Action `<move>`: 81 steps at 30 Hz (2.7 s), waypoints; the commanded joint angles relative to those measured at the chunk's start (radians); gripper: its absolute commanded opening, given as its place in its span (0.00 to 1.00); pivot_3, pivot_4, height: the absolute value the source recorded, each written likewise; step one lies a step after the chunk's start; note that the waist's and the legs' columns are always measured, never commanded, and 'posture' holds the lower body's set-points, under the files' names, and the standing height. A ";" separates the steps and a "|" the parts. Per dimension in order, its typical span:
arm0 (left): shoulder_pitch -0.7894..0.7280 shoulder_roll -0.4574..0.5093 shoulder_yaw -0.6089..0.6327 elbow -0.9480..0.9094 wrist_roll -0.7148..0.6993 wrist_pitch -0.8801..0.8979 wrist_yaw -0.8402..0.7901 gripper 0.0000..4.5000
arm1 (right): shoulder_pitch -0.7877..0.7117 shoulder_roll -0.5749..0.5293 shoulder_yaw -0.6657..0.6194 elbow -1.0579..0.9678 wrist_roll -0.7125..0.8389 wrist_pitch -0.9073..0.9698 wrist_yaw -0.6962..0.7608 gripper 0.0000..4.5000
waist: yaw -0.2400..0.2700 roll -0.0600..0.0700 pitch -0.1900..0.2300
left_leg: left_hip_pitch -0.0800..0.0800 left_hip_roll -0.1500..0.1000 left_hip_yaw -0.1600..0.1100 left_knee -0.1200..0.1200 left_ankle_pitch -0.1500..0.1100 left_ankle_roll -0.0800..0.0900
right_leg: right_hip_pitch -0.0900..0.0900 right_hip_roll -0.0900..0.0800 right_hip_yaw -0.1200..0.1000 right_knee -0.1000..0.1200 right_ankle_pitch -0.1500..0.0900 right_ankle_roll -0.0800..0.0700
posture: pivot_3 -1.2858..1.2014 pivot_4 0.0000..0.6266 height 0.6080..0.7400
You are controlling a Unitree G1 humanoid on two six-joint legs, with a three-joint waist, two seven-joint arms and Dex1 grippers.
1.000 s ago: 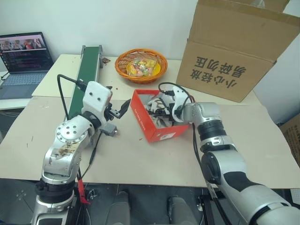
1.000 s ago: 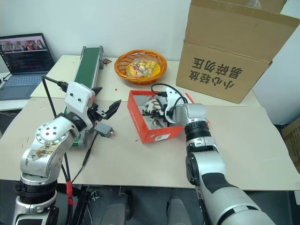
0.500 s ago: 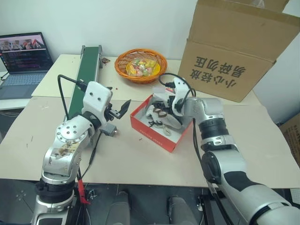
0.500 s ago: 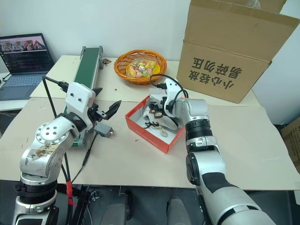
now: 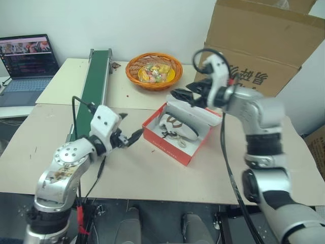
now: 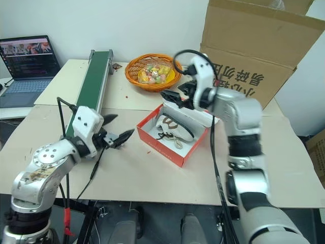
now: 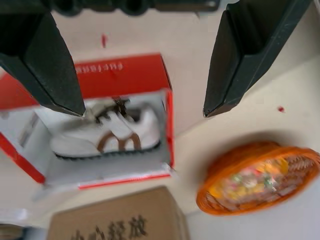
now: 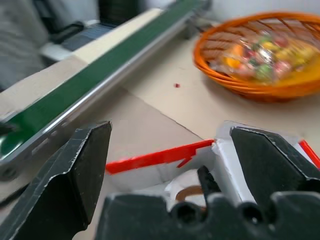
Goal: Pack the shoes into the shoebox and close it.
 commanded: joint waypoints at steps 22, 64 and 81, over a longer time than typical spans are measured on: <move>0.093 -0.193 0.166 -0.136 0.303 0.052 0.558 0.88 | 0.180 0.052 0.174 -0.302 0.038 -0.244 0.095 0.99 | -0.001 -0.001 0.000 | 0.003 0.000 0.000 0.002 0.000 0.000 | 0.004 0.000 0.000 0.000 0.000 0.001 | 0.52 0.24 0.86; 0.116 -0.257 0.149 0.157 0.325 -0.118 0.522 1.00 | 0.150 0.119 0.323 -0.334 -0.055 -0.229 -0.016 1.00 | -0.001 -0.002 0.000 | 0.005 0.000 0.000 -0.002 -0.001 -0.001 | 0.004 -0.002 -0.002 -0.003 0.001 -0.001 | 0.52 0.24 0.86; 0.107 -0.274 0.171 0.288 0.290 -0.249 0.489 1.00 | 0.148 0.128 0.308 -0.328 -0.060 -0.224 -0.028 1.00 | -0.001 -0.002 0.000 | 0.004 0.000 0.000 -0.002 -0.001 -0.001 | 0.002 -0.002 -0.002 -0.003 0.001 -0.001 | 0.52 0.24 0.86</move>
